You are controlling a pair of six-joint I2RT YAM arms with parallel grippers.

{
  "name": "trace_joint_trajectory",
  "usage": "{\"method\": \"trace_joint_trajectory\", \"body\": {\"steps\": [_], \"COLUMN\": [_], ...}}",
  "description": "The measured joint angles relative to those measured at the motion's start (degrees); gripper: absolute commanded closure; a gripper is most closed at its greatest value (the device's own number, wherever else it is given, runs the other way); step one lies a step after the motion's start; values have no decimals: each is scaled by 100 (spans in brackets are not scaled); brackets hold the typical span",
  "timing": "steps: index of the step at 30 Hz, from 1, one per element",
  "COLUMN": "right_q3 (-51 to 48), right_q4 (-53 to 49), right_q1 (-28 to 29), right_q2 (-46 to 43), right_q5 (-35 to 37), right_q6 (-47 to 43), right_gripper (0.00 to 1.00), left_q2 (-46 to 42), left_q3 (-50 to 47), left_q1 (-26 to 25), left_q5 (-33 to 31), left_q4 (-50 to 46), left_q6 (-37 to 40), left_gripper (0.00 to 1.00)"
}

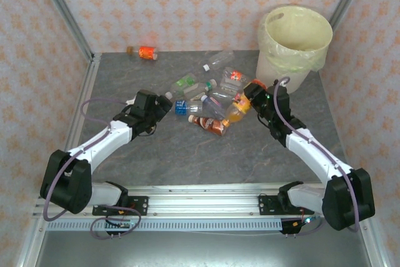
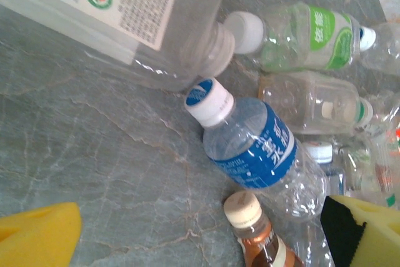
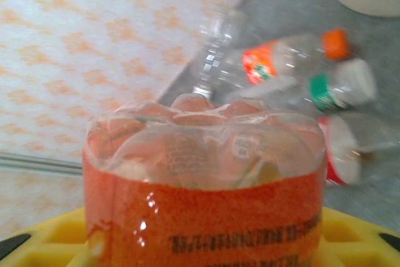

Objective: Put the plastic bottles in the bin

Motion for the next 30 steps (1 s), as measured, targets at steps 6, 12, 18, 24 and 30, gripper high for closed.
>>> {"method": "trace_joint_trajectory", "body": {"steps": [6, 12, 18, 24, 30], "right_q3": [1250, 2498, 3700, 4546, 5112], "right_q4": [240, 223, 101, 22, -24], "right_q1": [-225, -809, -1648, -2223, -2474], "right_q2": [328, 732, 1344, 2044, 2688], "right_q5": [-592, -839, -715, -278, 426], "right_q6": [-151, -433, -601, -686, -1290], "right_gripper": [48, 48, 49, 49, 49], "left_q2": [140, 264, 232, -140, -518], "left_q3": [74, 74, 74, 2, -201], "left_q1": [-188, -240, -260, -260, -260], "left_q5": [2, 7, 2, -24, -142], "left_q4": [0, 0, -9, -50, -199], "left_q6": [-24, -74, -72, -74, -74], "left_gripper": [0, 0, 0, 0, 0]}}
